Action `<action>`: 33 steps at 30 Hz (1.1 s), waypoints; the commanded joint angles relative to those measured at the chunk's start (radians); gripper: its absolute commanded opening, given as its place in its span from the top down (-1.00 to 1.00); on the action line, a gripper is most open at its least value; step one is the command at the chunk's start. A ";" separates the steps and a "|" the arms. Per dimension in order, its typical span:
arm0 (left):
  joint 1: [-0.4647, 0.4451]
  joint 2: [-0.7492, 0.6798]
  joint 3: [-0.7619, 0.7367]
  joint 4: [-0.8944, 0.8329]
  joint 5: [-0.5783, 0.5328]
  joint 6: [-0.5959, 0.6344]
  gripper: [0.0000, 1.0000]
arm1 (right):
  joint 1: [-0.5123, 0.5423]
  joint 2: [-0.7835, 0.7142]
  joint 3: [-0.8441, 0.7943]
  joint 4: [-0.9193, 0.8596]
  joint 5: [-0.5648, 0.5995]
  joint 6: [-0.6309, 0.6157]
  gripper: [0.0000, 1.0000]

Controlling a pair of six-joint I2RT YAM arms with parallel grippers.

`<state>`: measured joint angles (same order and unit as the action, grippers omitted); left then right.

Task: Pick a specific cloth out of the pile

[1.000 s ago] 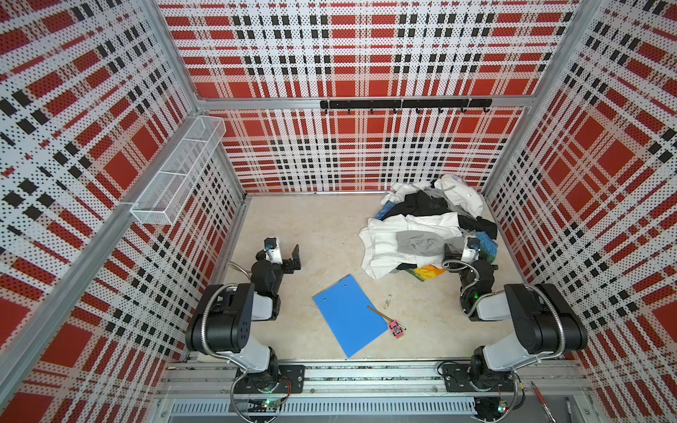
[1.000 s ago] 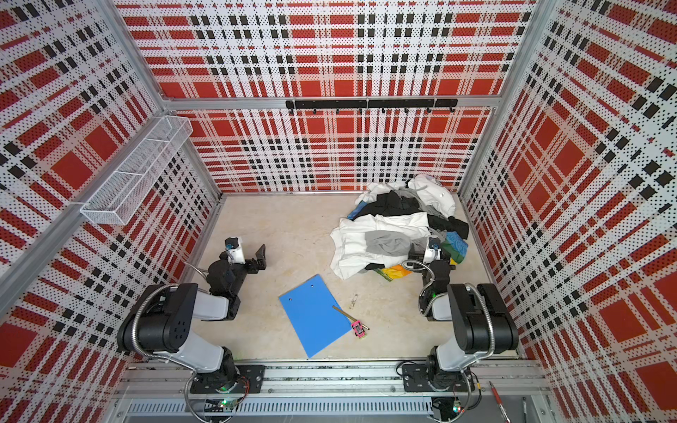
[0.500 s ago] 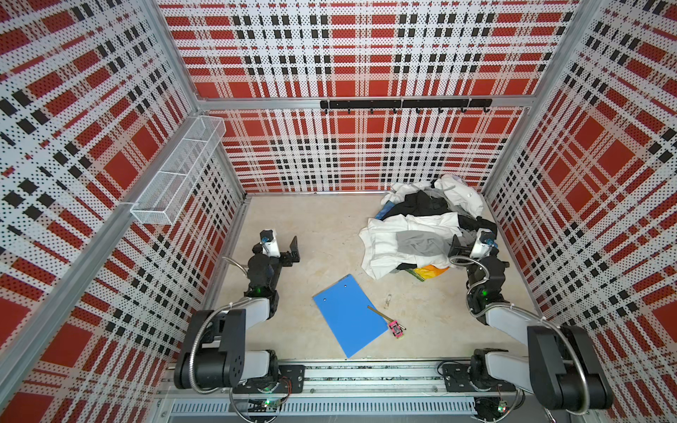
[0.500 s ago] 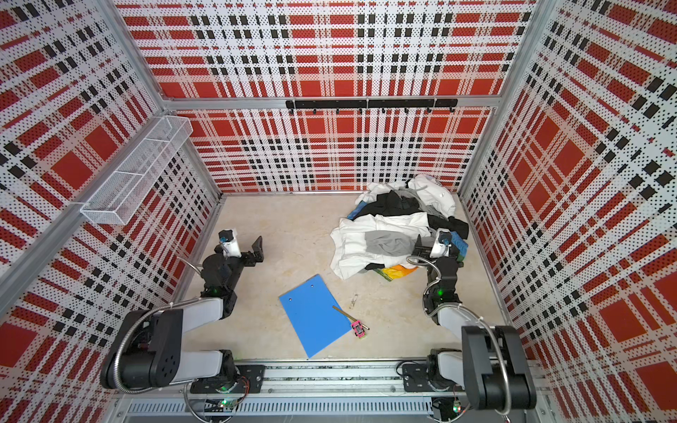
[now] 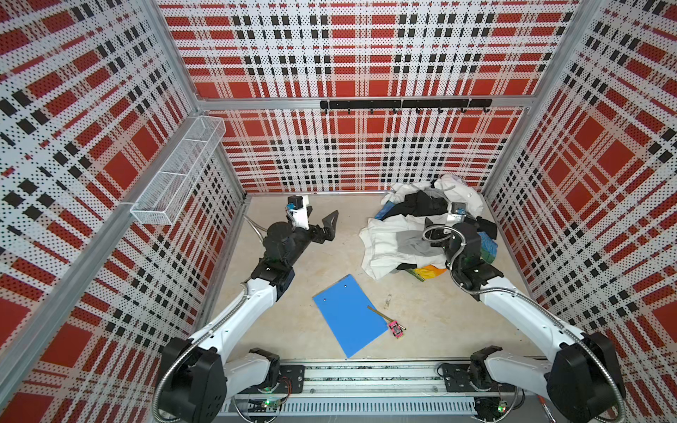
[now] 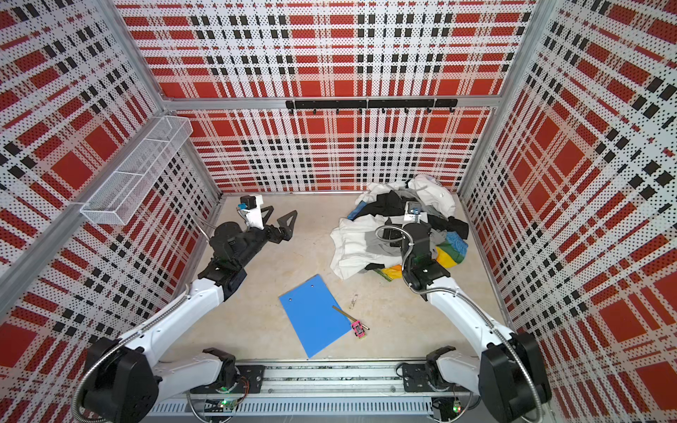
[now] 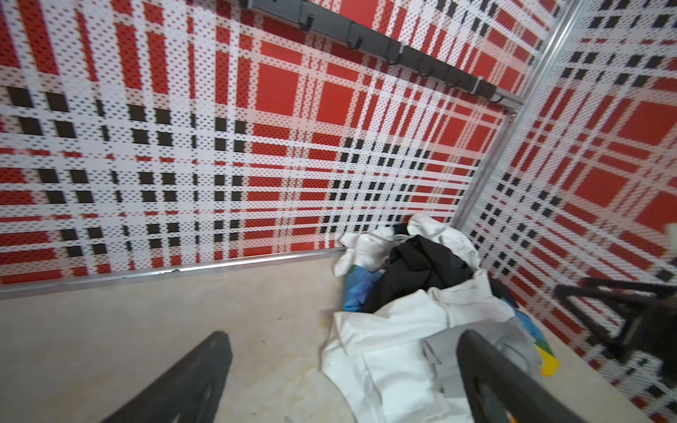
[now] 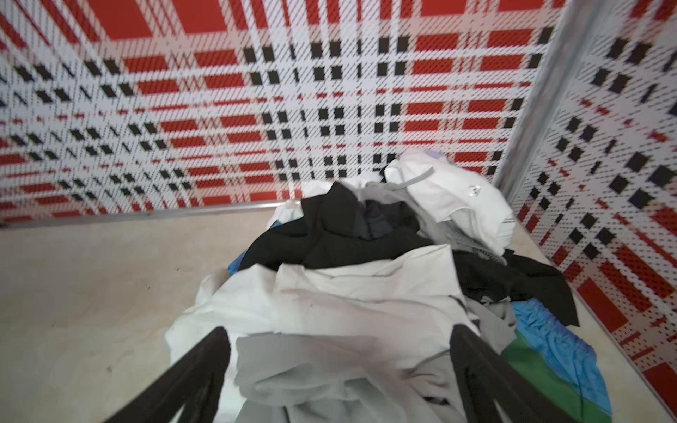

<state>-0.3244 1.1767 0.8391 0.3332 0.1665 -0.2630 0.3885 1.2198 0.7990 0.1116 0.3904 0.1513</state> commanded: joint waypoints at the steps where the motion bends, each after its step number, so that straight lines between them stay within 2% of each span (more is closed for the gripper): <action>1: 0.001 -0.015 0.116 -0.220 0.085 -0.061 -0.99 | 0.009 0.071 0.049 -0.150 -0.035 0.020 -1.00; 5: 0.005 0.059 0.261 -0.364 0.214 -0.016 -0.98 | 0.009 0.165 0.090 -0.210 -0.127 0.022 -1.00; 8: -0.002 0.119 0.302 -0.373 0.308 0.024 -0.98 | 0.011 0.232 0.101 -0.209 -0.171 0.010 -1.00; 15: -0.026 0.245 0.324 -0.259 0.341 0.085 -0.98 | 0.072 0.289 0.092 -0.229 -0.122 0.028 -1.00; 19: -0.015 0.294 0.336 -0.227 0.358 0.100 -0.99 | 0.077 0.350 0.079 -0.225 -0.131 0.065 -1.00; 22: 0.015 0.293 0.308 -0.187 0.384 0.053 -0.99 | 0.078 0.415 0.104 -0.253 -0.118 0.086 -1.00; 29: 0.018 0.259 0.293 -0.202 0.407 0.063 -0.99 | 0.078 0.540 0.154 -0.282 -0.117 0.099 -1.00; 33: 0.010 0.235 0.286 -0.224 0.373 0.091 -0.98 | 0.078 0.574 0.163 -0.296 -0.123 0.105 -0.99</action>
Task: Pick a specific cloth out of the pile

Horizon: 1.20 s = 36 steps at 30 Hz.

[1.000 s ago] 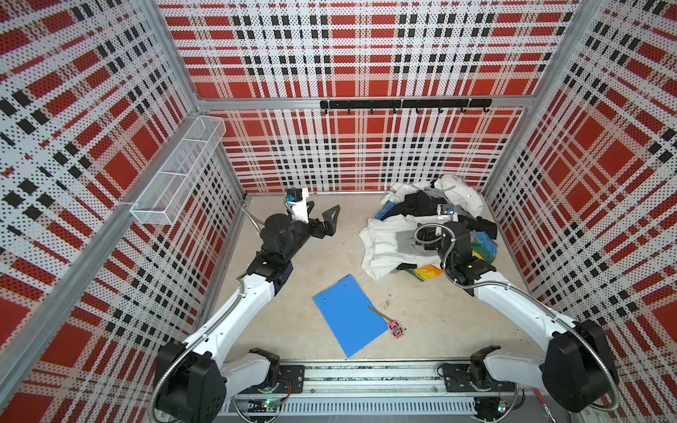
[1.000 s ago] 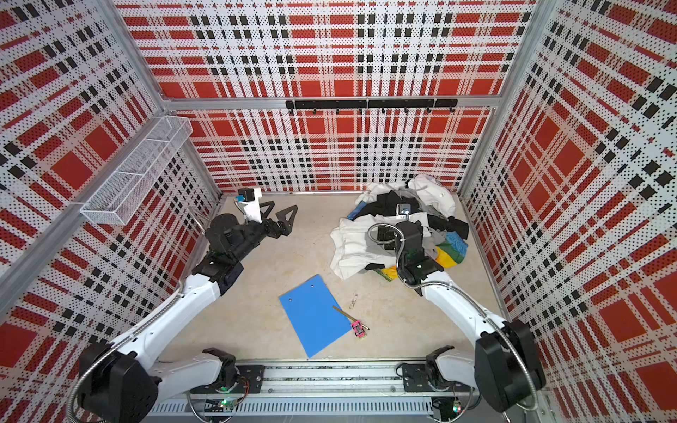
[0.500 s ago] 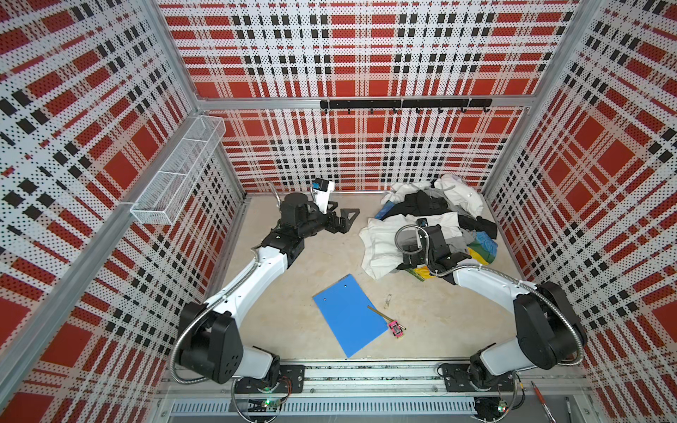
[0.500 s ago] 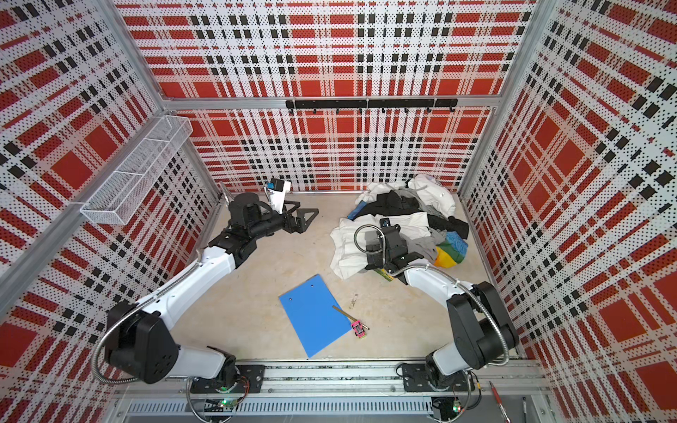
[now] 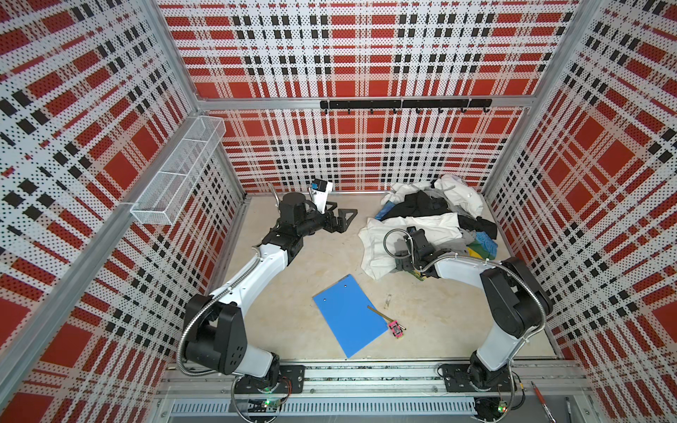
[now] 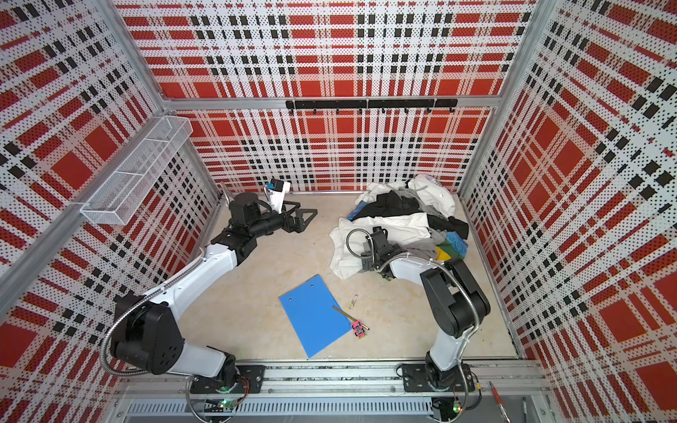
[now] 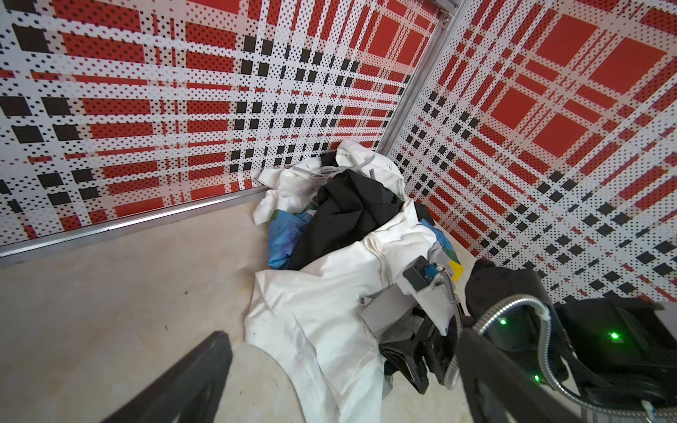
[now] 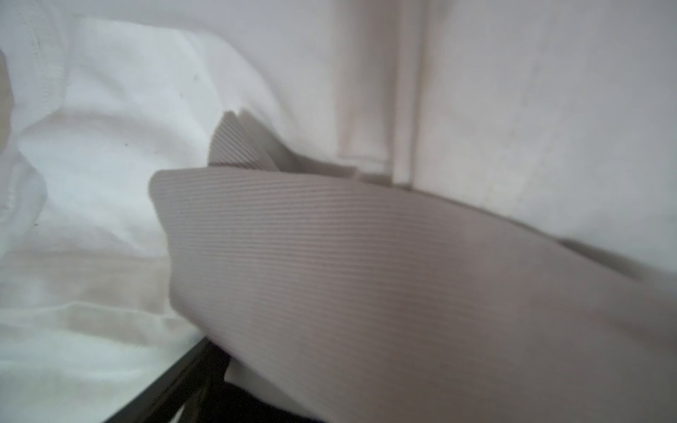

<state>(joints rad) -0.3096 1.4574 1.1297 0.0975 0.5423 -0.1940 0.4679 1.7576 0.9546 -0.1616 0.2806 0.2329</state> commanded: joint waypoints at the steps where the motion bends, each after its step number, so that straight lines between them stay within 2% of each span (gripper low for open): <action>1: -0.003 -0.045 -0.004 0.007 0.000 0.021 -0.98 | -0.002 0.038 0.001 -0.019 -0.012 0.025 -0.95; 6: -0.010 -0.033 0.005 -0.012 0.000 0.034 -0.98 | -0.002 0.035 -0.020 -0.024 -0.005 0.040 -0.78; 9: -0.014 -0.034 0.005 -0.015 -0.001 0.039 -0.98 | -0.002 -0.016 -0.049 -0.010 0.000 0.042 -0.94; 15: -0.018 -0.029 0.016 -0.030 0.004 0.041 -0.99 | 0.000 -0.140 -0.069 -0.058 0.019 0.046 -0.94; 19: -0.022 -0.030 0.015 -0.030 -0.002 0.047 -0.98 | 0.001 -0.200 -0.116 -0.030 -0.032 0.037 -0.94; 22: -0.023 -0.023 0.016 -0.034 -0.002 0.048 -0.98 | 0.003 -0.175 -0.110 -0.056 -0.073 0.020 -1.00; 29: -0.043 -0.026 0.019 -0.054 -0.019 0.072 -0.98 | 0.007 -0.060 -0.071 -0.101 -0.045 0.000 -1.00; 32: -0.045 -0.022 0.024 -0.057 -0.016 0.069 -0.98 | 0.008 -0.020 -0.055 -0.092 -0.046 -0.003 -0.88; 36: -0.046 -0.025 0.025 -0.058 -0.012 0.067 -0.98 | 0.003 0.028 -0.031 -0.098 -0.045 -0.007 -0.52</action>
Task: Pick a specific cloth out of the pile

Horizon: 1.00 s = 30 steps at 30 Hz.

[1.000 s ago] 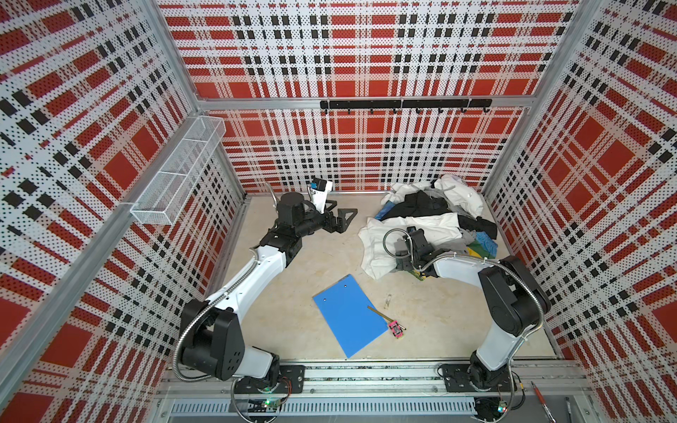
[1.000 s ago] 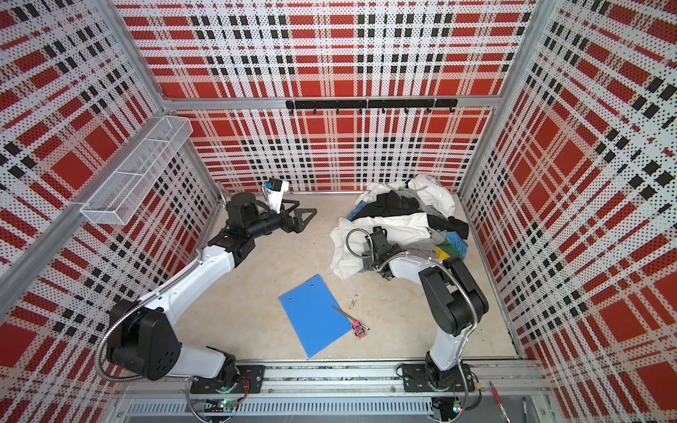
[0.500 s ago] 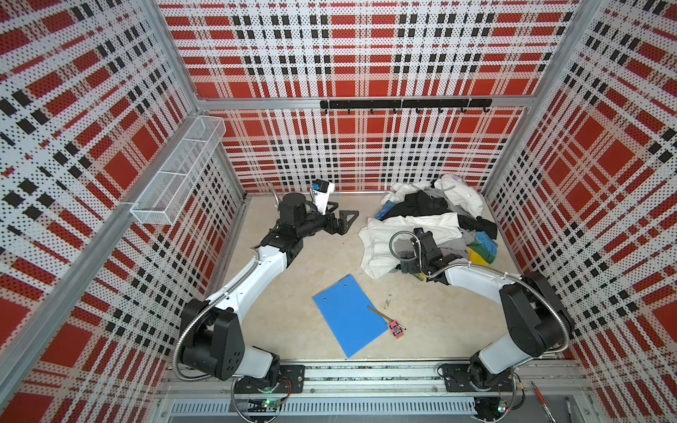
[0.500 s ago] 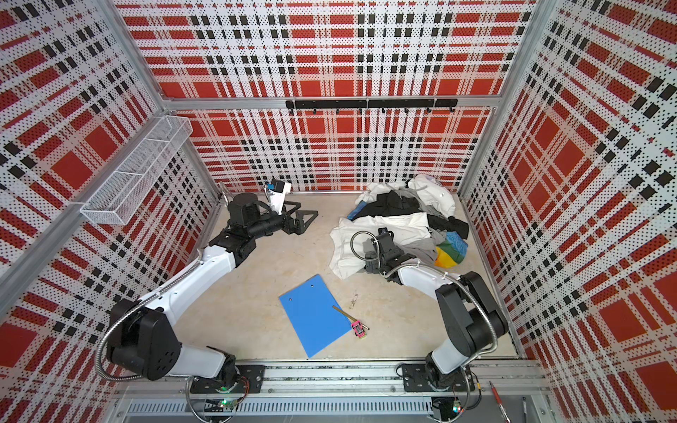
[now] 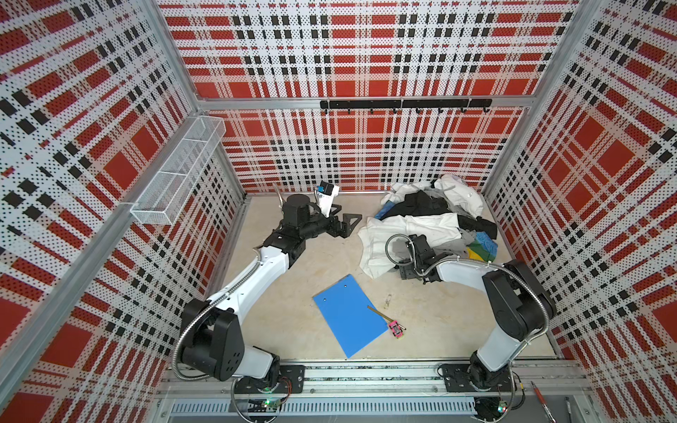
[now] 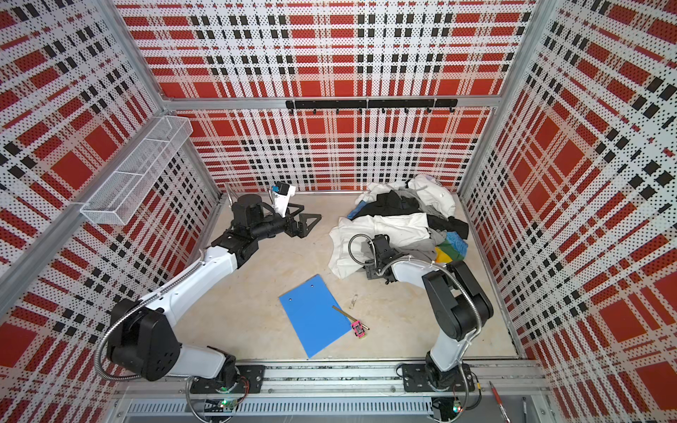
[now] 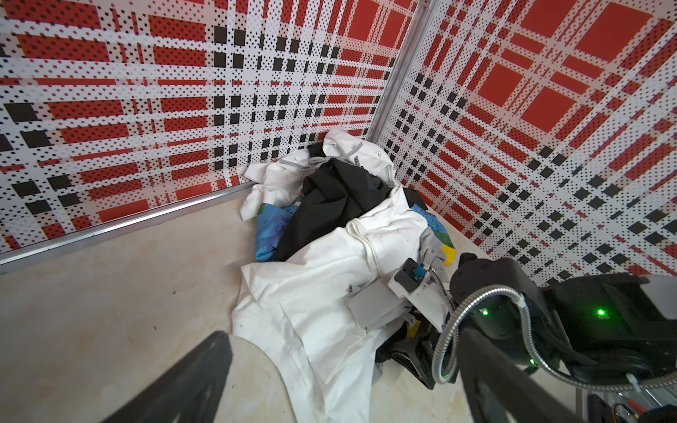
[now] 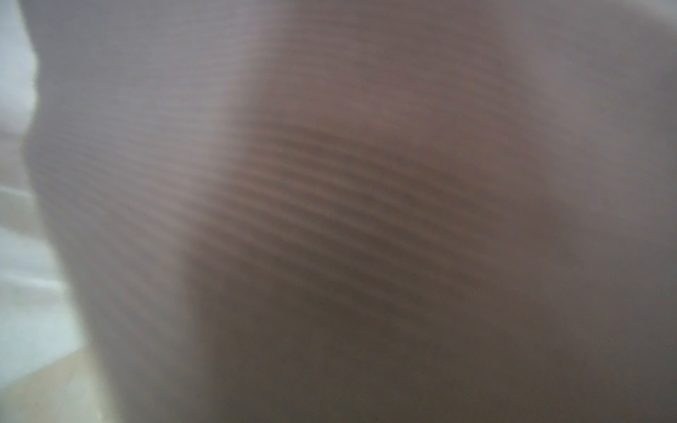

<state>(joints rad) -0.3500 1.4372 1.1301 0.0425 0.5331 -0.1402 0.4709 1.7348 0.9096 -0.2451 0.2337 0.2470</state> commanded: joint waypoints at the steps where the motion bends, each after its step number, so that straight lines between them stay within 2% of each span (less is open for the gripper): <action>1: -0.007 -0.007 0.024 -0.004 -0.002 0.012 -0.99 | -0.001 0.060 0.020 -0.015 0.002 -0.022 -0.43; 3: -0.009 -0.007 0.023 -0.004 -0.002 0.013 -0.98 | -0.004 0.068 0.021 -0.009 0.021 -0.020 -0.29; 10: -0.011 -0.008 0.023 -0.006 -0.005 0.015 -0.98 | -0.014 0.080 0.041 0.001 0.035 -0.037 0.54; 13: -0.012 -0.009 0.022 -0.007 -0.008 0.016 -0.99 | -0.015 0.067 0.048 0.004 0.056 -0.041 0.77; 18: -0.015 -0.010 0.022 -0.009 -0.013 0.019 -0.98 | -0.021 0.010 0.095 -0.016 0.084 -0.051 0.85; 24: -0.020 -0.010 0.021 -0.008 -0.015 0.022 -0.98 | -0.021 -0.132 0.198 -0.068 0.089 -0.077 0.91; 30: -0.037 -0.006 0.020 -0.005 -0.008 0.026 -0.98 | -0.024 -0.174 0.420 -0.194 0.087 -0.129 0.92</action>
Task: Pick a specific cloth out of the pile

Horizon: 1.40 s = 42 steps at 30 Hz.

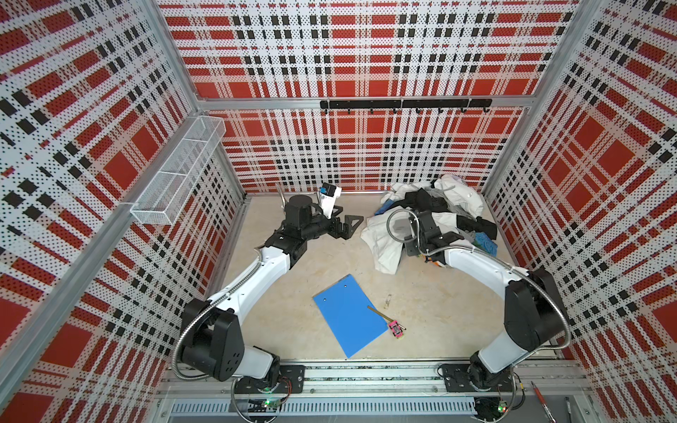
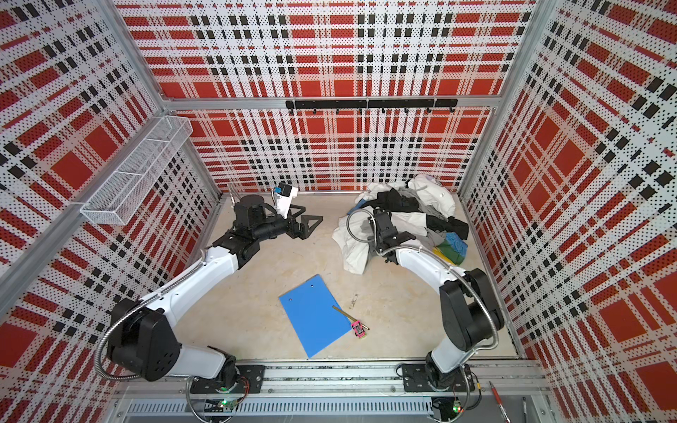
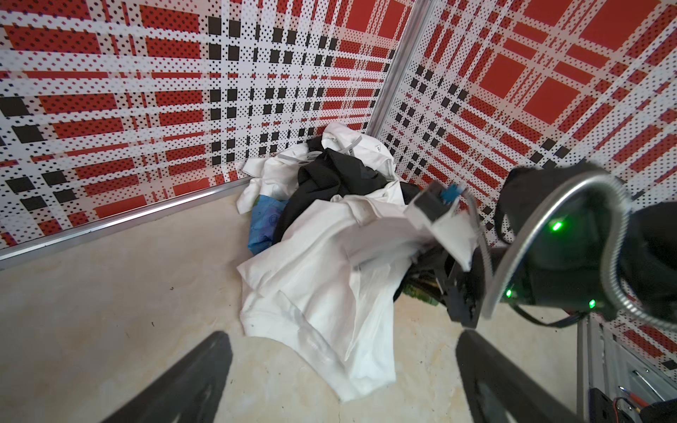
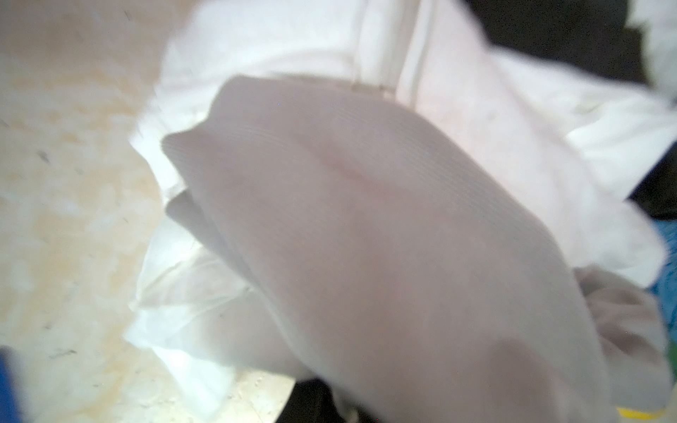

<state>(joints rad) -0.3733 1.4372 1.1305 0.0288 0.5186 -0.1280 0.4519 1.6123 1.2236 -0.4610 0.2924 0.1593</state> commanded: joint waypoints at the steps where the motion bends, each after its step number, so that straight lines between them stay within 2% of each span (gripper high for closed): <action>1: -0.012 -0.004 0.024 0.008 0.014 0.007 -0.98 | -0.007 -0.054 0.137 0.015 0.021 -0.049 0.92; 4: -0.014 -0.010 0.023 0.020 0.041 -0.010 -0.99 | -0.039 -0.054 0.220 -0.004 -0.015 -0.064 0.92; 8: -0.028 -0.047 0.013 0.019 0.013 0.021 -0.98 | -0.141 -0.029 0.321 -0.011 -0.178 -0.047 0.92; 12: -0.036 -0.056 0.002 0.020 -0.007 0.053 -0.98 | -0.224 0.005 0.376 -0.021 -0.208 -0.047 0.92; 16: -0.036 -0.040 0.002 0.015 -0.008 0.063 -0.99 | -0.312 0.020 0.317 0.033 -0.223 0.004 0.90; 20: -0.038 -0.038 0.003 0.015 -0.002 0.059 -0.98 | -0.381 0.047 0.232 0.094 -0.287 0.055 0.89; 28: -0.077 -0.044 0.007 0.001 -0.018 0.063 -0.99 | -0.413 0.141 0.183 0.128 -0.283 0.057 0.84; 32: -0.098 -0.048 0.009 -0.010 -0.030 0.074 -0.98 | -0.427 0.199 0.220 0.109 -0.217 0.063 0.79; 42: -0.121 -0.040 0.011 -0.010 -0.021 0.067 -0.99 | -0.452 0.402 0.365 0.035 -0.188 0.074 0.36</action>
<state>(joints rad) -0.4854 1.4075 1.1301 0.0139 0.4969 -0.0689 0.0101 1.9644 1.5536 -0.4305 0.0593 0.2325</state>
